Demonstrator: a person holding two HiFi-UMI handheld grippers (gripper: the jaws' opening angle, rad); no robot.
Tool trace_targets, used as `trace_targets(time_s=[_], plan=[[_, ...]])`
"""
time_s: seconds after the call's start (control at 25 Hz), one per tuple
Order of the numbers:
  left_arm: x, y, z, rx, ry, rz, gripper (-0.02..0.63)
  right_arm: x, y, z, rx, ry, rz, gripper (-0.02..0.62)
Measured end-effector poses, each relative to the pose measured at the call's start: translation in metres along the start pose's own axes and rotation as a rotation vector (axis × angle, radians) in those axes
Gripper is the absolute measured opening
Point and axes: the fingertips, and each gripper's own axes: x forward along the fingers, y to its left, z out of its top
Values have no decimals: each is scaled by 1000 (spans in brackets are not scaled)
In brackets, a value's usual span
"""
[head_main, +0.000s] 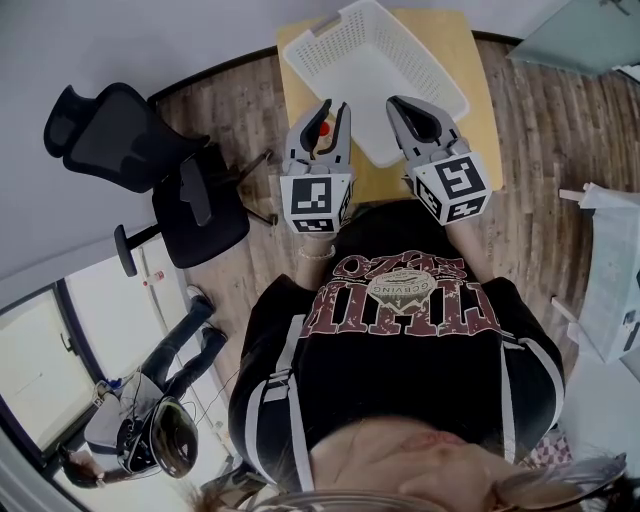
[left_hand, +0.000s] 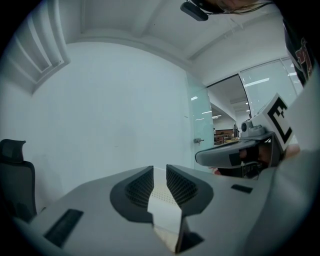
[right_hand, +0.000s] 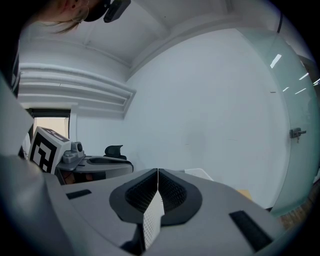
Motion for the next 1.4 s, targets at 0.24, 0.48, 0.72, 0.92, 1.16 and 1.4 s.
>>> trace_targets(time_s=[0.24, 0.48, 0.72, 0.92, 1.16, 1.4], plan=[[5, -7, 3, 2, 0, -24, 110, -1, 0, 2, 0, -4, -4, 18], [9, -12, 5, 4, 0, -48, 83, -2, -5, 2, 4, -4, -23, 18], [13, -16, 5, -1, 4, -66, 60, -2, -7, 3, 8, -6, -33, 18], [14, -17, 6, -19, 5, -80, 48, 1, -6, 3, 7, -8, -41, 18], [15, -19, 8, -15, 11, -92, 48, 3, -3, 6, 7, -13, -41, 18], [16, -19, 6, -20, 21, -102, 48, 4, -1, 5, -1, -8, -46, 18]])
